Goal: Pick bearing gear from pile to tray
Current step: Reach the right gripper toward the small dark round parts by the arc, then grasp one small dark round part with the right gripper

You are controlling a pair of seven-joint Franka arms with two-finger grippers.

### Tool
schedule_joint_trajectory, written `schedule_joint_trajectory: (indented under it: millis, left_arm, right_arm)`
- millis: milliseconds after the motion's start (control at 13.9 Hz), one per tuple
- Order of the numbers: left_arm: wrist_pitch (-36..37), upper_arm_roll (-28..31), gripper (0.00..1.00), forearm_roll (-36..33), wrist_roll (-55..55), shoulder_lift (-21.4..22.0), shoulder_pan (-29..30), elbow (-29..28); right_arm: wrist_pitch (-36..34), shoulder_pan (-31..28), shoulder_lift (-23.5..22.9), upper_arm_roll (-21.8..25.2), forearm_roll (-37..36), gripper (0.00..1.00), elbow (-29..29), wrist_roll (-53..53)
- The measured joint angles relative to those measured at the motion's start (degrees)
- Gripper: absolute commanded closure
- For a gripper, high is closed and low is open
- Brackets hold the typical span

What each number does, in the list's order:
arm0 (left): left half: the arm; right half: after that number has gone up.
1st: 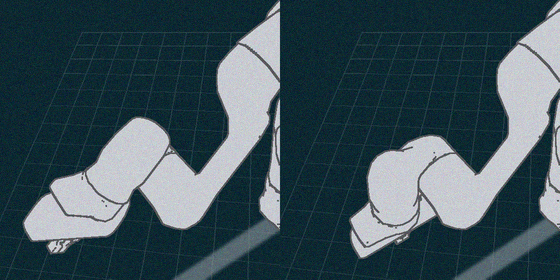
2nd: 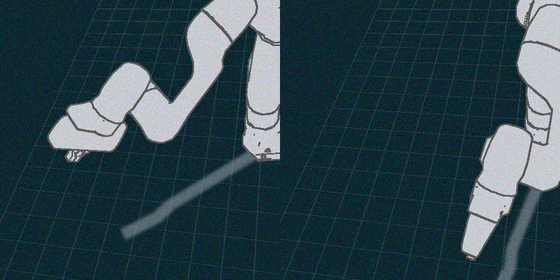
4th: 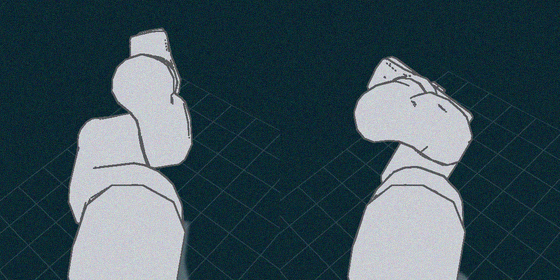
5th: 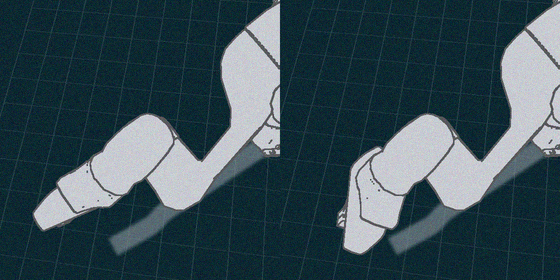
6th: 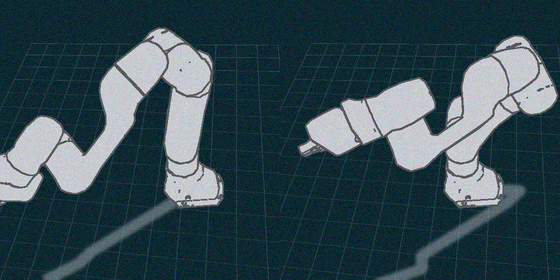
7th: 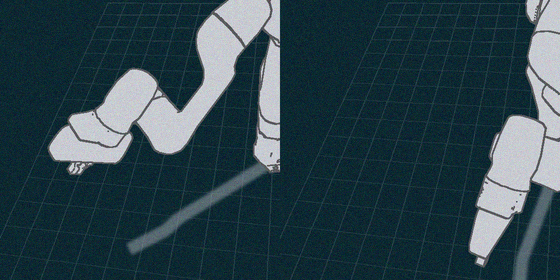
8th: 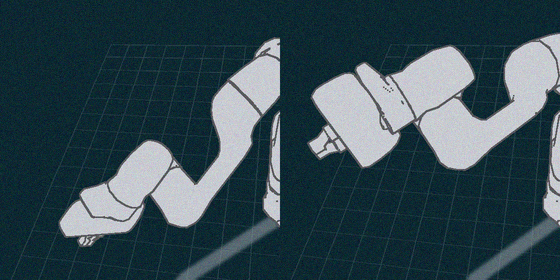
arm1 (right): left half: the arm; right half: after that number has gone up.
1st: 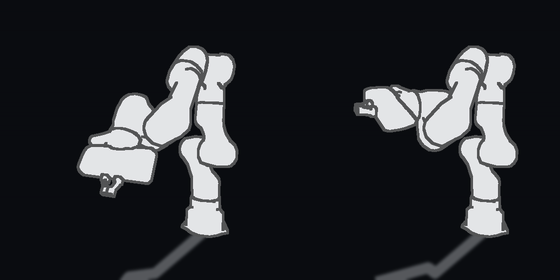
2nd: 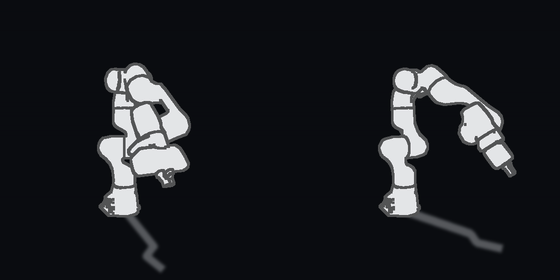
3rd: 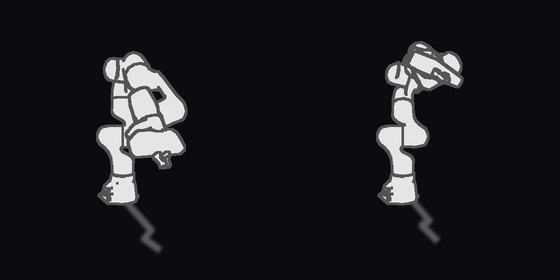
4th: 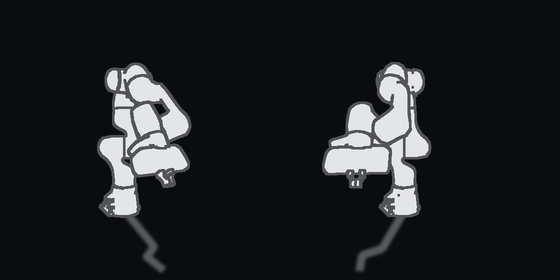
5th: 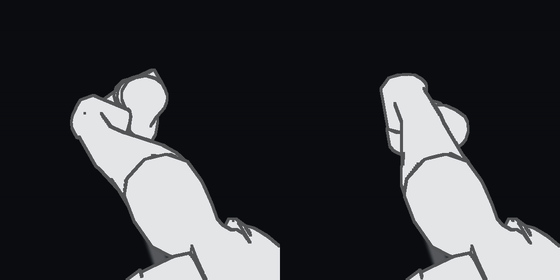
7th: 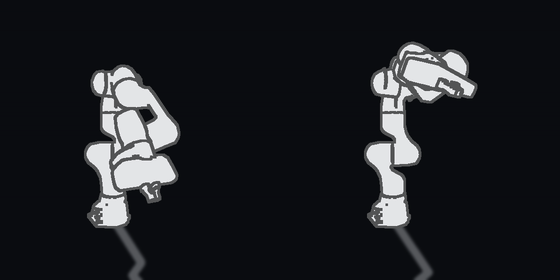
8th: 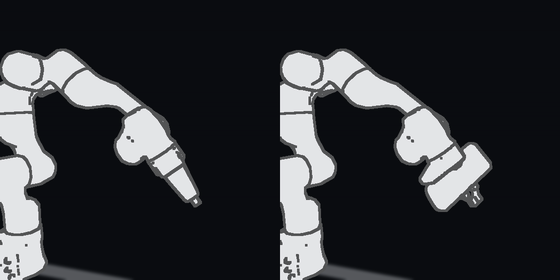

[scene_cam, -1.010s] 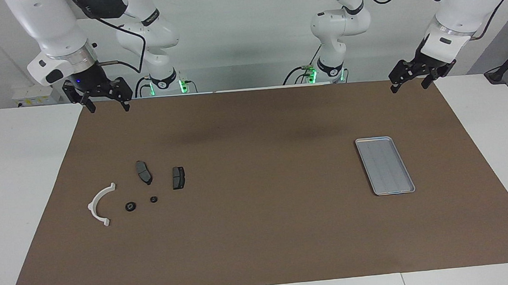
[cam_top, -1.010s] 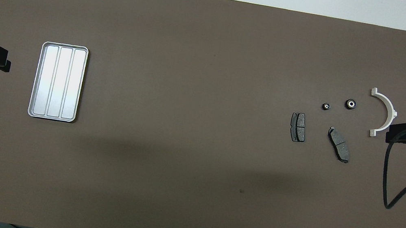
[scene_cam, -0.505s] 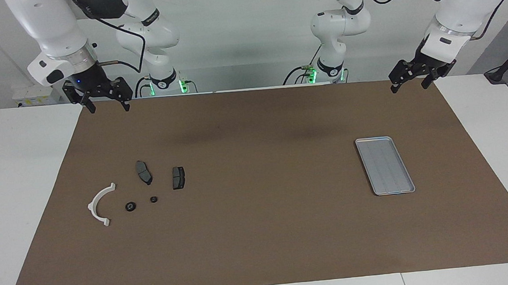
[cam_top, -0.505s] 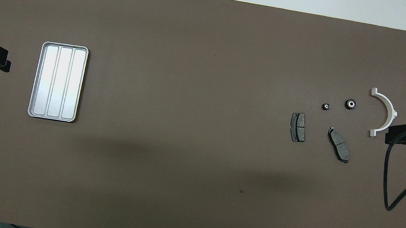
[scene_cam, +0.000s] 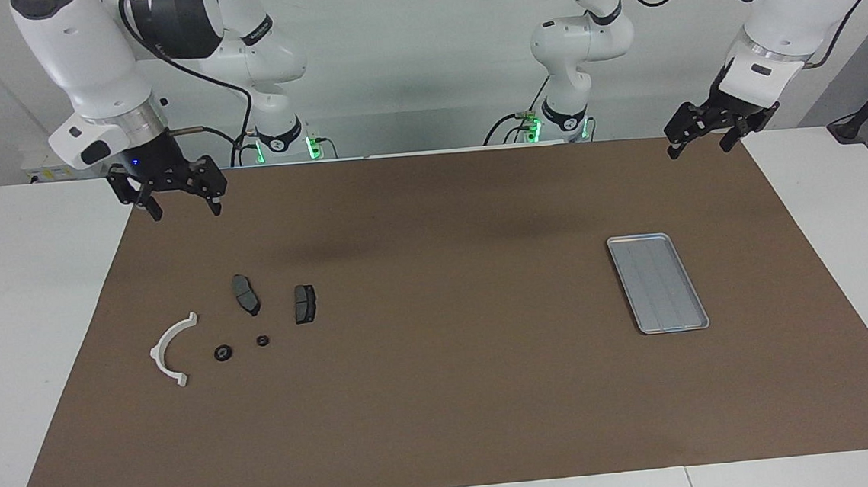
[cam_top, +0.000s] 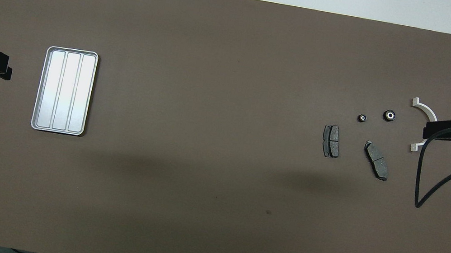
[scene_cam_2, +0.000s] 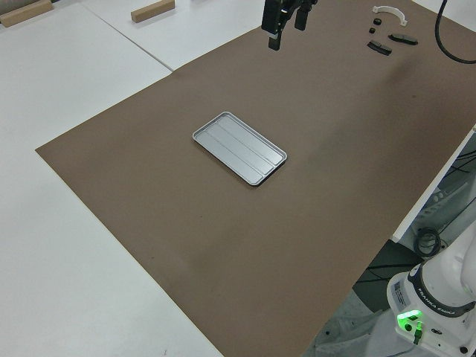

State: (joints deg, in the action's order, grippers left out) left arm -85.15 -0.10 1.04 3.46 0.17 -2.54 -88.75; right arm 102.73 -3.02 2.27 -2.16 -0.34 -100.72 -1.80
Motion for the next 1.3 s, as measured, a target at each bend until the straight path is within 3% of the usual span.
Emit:
schedule_joint_trajectory:
  millis: [721,1298]
  left_arm:
    - [0.0,0.0,0.0,0.0,0.0,0.0,0.0,0.0]
    - [0.0,0.0,0.0,0.0,0.0,0.0,0.0,0.0]
  right_arm:
    - [14.7,-2.2,-15.8,0.2,-0.3,0.06,0.0,-4.0]
    - [23.9,-2.0,-24.1,0.2,-0.6,0.06,0.1,-4.0]
